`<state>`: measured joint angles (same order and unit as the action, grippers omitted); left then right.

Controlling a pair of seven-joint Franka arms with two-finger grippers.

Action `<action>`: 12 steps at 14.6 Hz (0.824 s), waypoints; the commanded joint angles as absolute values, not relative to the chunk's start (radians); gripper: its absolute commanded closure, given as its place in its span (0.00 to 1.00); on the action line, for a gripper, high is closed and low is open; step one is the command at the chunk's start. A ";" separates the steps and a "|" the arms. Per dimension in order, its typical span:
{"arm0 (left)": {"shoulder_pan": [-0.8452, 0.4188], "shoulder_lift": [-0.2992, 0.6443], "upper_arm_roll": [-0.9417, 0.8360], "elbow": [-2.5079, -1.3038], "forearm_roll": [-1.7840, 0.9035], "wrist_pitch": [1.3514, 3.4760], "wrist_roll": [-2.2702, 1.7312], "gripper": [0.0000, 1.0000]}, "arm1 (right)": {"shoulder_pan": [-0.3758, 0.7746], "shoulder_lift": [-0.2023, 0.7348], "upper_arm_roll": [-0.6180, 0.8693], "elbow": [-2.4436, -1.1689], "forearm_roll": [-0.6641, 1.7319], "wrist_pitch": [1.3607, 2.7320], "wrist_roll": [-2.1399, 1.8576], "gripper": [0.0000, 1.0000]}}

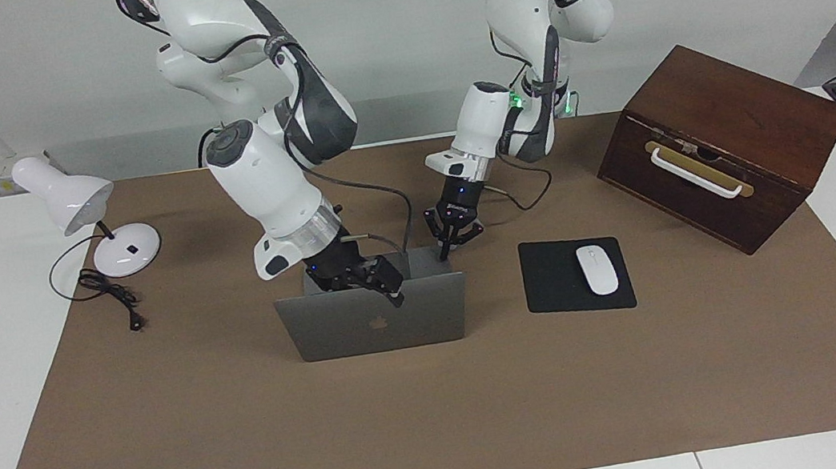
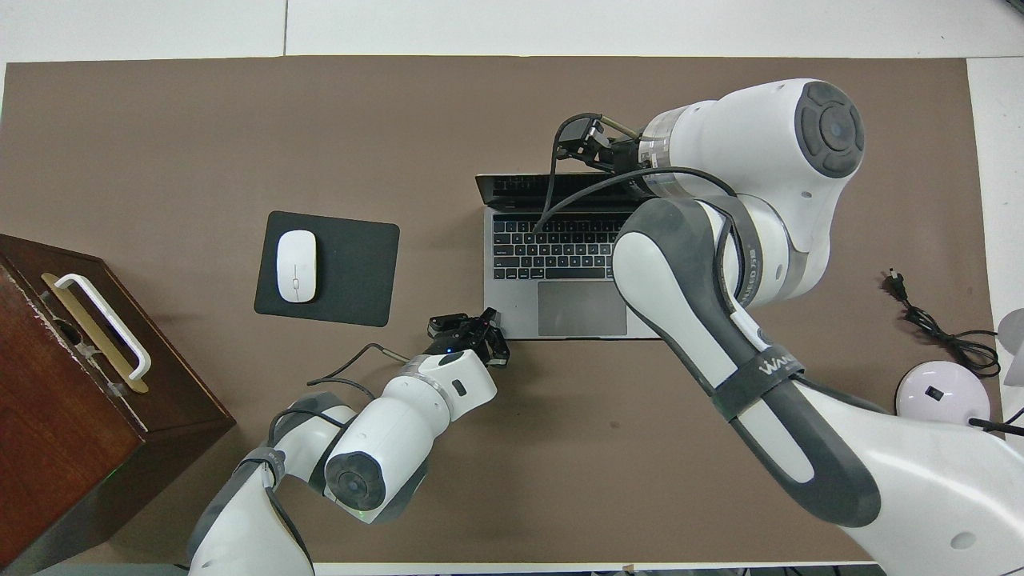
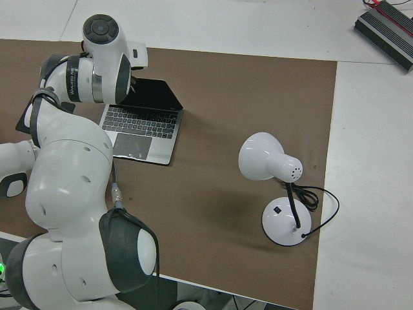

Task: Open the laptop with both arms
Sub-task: 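Push the laptop lid upward and away with the right gripper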

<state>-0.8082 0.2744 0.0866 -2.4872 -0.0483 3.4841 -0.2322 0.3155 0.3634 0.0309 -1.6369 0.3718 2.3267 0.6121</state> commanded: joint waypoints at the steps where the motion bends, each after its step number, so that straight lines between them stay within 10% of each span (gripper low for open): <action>1: -0.818 0.307 0.101 -2.474 -0.063 3.501 -0.209 1.00 | 0.298 0.390 0.043 -1.592 0.342 2.277 0.627 0.00; 12: -0.818 0.302 0.101 -2.474 -0.066 3.501 -0.204 1.00 | 0.287 0.417 0.043 -1.514 0.311 2.217 0.626 0.00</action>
